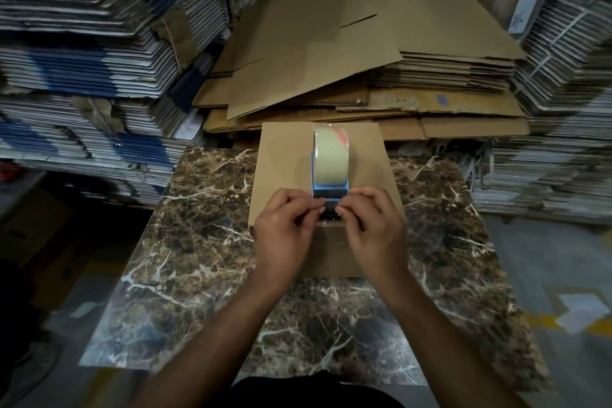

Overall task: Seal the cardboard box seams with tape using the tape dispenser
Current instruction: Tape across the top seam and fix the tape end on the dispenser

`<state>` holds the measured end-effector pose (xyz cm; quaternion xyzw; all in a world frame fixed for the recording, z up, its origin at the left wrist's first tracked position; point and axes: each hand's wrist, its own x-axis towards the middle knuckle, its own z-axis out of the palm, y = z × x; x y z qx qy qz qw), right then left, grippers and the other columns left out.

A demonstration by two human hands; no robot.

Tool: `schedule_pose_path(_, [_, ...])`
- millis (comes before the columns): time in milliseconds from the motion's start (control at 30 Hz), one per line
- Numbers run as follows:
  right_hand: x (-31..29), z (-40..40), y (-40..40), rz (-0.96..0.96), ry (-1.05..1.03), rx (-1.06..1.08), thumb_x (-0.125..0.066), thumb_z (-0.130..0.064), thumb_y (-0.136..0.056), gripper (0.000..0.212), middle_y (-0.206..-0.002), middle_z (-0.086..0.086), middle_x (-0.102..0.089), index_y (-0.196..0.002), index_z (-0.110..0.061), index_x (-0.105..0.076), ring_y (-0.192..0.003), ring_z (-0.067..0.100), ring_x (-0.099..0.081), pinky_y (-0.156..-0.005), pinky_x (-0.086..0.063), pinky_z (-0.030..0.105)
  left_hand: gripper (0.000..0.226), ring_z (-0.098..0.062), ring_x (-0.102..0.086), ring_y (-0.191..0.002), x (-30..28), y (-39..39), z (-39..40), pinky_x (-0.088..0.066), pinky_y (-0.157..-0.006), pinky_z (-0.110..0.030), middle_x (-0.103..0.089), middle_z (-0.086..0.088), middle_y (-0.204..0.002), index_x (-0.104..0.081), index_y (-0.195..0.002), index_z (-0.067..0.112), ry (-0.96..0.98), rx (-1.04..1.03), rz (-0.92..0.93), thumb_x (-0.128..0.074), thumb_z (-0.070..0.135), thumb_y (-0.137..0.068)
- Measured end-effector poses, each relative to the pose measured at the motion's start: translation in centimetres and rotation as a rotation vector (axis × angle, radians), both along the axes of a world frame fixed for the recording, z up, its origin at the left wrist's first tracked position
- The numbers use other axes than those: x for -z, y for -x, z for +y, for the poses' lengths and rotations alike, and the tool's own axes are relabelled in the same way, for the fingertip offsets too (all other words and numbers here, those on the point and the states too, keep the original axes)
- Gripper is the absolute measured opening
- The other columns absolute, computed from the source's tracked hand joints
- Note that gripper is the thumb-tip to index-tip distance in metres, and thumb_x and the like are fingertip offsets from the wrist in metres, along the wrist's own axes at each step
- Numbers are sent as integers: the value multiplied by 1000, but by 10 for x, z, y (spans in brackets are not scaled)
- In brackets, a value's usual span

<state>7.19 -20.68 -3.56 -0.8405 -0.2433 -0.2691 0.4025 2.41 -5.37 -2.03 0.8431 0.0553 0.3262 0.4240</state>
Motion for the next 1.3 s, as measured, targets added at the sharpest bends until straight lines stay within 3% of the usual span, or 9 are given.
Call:
schedule_pose_path(333, [-5,1,12,149,-177,-43,-69,-12,-91,2,-119,3,-65,-91,-12,-71,-96,1,-65,-76,-61,35,17,0,-68,-101,3,13,-11,-59,-80,-21,-70,3,-109,-81,-92,21,236,-17,15,-81,8,-81])
schedule_pose_path(433, [-4,-2,9,148,-142,-76,-69,-10,-91,2,-125,2,-62,-91,-10,-71,-100,-3,-63,-76,-62,32,15,-2,-64,-115,3,14,-8,-57,-81,-17,-68,1,-122,-82,-92,20,270,13,60,-80,10,-81])
schedule_pose_path(567, [-9,-6,6,145,-92,-143,-69,-1,-89,8,-125,3,-64,-89,-9,-69,-106,9,-67,-77,-58,24,16,2,-58,-123,0,15,-5,-57,-86,-21,-66,0,-129,-81,-92,25,276,27,85,-81,14,-81])
schedule_pose_path(700, [-9,-6,6,117,-74,-155,-70,-1,-88,10,-118,4,-68,-92,-10,-67,-100,9,-68,-77,-58,29,16,6,-63,-113,-2,16,-7,-54,-82,-12,-68,4,-120,-81,-94,23,284,17,67,-79,11,-83])
schedule_pose_path(833, [-3,3,10,198,-236,-43,-78,-6,-85,34,-117,1,-67,-113,-21,-64,-104,7,-71,-79,-64,34,16,8,-64,-103,-1,17,-8,-52,-80,-8,-70,5,-112,-81,-94,20,270,-7,63,-78,8,-84])
schedule_pose_path(1000, [1,8,13,62,-154,24,-75,-9,-87,9,-116,3,-69,-95,-11,-78,-104,12,-70,-81,-61,36,19,5,-65,-105,-5,16,-5,-52,-81,-9,-69,5,-114,-81,-97,21,278,29,63,-78,9,-84])
schedule_pose_path(1100, [-1,10,15,82,-172,53,-76,-8,-87,8,-113,3,-69,-93,-12,-79,-103,12,-70,-81,-60,34,34,-2,-68,-105,-4,17,-5,-57,-87,-17,-69,4,-117,-77,-113,24,259,55,67,-80,10,-82])
schedule_pose_path(1200, [-3,9,15,99,-193,43,-75,-7,-87,8,-113,3,-69,-93,-11,-79,-103,11,-69,-82,-60,33,56,0,-70,-100,-5,17,-8,-55,-87,-12,-69,5,-114,-66,-132,25,258,48,74,-80,6,-81])
schedule_pose_path(1300, [-5,10,17,99,-195,32,-75,-7,-87,8,-113,3,-69,-93,-11,-79,-103,10,-69,-82,-60,30,47,3,-68,-97,-3,14,-7,-56,-86,-14,-68,3,-112,-72,-123,24,189,9,63,-81,8,-80])
